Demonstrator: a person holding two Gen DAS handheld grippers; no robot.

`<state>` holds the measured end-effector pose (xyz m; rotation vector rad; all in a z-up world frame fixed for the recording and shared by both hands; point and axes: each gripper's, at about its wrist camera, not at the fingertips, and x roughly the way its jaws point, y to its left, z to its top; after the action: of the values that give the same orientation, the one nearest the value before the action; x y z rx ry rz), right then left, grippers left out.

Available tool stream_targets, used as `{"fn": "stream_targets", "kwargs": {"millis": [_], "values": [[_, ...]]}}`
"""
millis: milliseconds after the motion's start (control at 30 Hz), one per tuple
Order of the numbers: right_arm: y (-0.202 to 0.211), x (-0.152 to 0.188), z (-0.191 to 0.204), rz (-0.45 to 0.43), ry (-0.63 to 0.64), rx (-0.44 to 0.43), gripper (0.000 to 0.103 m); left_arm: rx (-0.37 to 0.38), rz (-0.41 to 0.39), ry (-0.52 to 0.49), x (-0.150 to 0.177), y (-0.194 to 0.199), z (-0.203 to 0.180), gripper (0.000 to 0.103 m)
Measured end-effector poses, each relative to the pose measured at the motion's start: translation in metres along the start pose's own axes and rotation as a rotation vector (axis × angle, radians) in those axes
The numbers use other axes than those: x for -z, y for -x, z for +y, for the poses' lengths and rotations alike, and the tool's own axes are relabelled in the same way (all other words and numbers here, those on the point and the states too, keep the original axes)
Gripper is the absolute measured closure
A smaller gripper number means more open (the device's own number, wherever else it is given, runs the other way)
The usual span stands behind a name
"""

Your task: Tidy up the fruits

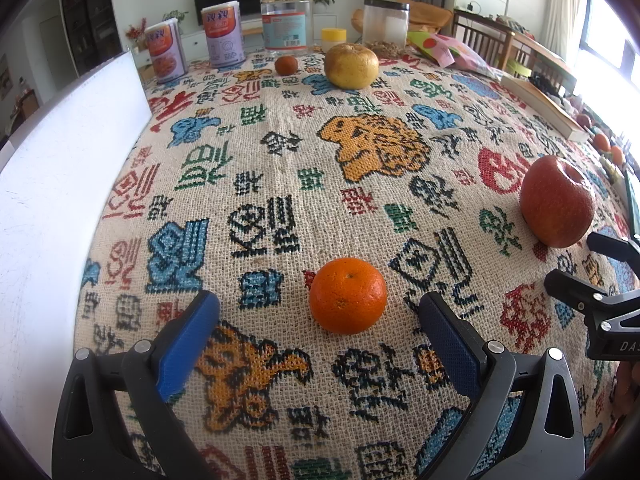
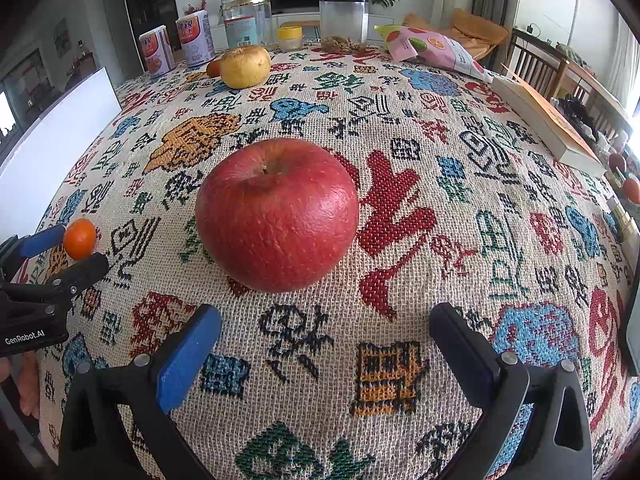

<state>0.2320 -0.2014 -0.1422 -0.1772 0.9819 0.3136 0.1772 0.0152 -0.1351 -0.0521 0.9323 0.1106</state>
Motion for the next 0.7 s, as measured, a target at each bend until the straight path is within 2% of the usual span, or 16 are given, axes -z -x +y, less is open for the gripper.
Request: {"fn": "stream_targets", "kwargs": {"millis": [100, 300, 400, 500, 533, 567, 600, 633, 667, 700], "values": [[0.0, 0.0, 0.0, 0.0, 0.0, 0.0, 0.0, 0.018, 0.005, -0.004, 0.001, 0.001, 0.001, 0.003], [0.0, 0.0, 0.0, -0.001, 0.0, -0.001, 0.0, 0.149, 0.025, -0.062, 0.017, 0.02, 0.013, 0.004], [0.0, 0.0, 0.0, -0.005, -0.004, 0.0, 0.0, 0.154, 0.013, -0.07, 0.022, 0.025, 0.014, 0.004], [0.0, 0.0, 0.0, -0.008, -0.006, 0.003, 0.0, 0.115, 0.0, -0.101, 0.019, 0.023, 0.002, 0.006], [0.0, 0.0, 0.0, -0.009, -0.006, 0.004, 0.0, 0.098, -0.009, -0.112, 0.017, 0.021, -0.002, 0.017], [0.0, -0.001, 0.0, -0.009, -0.008, 0.001, 0.0, 0.089, -0.018, -0.118, 0.015, 0.019, -0.005, 0.024], [0.001, -0.001, -0.002, -0.011, -0.012, -0.009, 0.0, 0.086, -0.028, -0.109, 0.011, 0.017, -0.006, 0.027], [0.002, -0.001, -0.004, -0.017, -0.022, -0.025, 0.0, 0.088, -0.031, -0.094, 0.009, 0.016, -0.006, 0.038], [0.004, -0.002, -0.007, -0.022, -0.035, -0.049, 0.0, 0.076, -0.044, -0.08, 0.006, 0.017, -0.005, 0.062], [0.006, -0.003, -0.009, -0.023, -0.046, -0.074, 0.0, 0.078, -0.04, -0.068, 0.003, 0.015, -0.003, 0.075]]}}
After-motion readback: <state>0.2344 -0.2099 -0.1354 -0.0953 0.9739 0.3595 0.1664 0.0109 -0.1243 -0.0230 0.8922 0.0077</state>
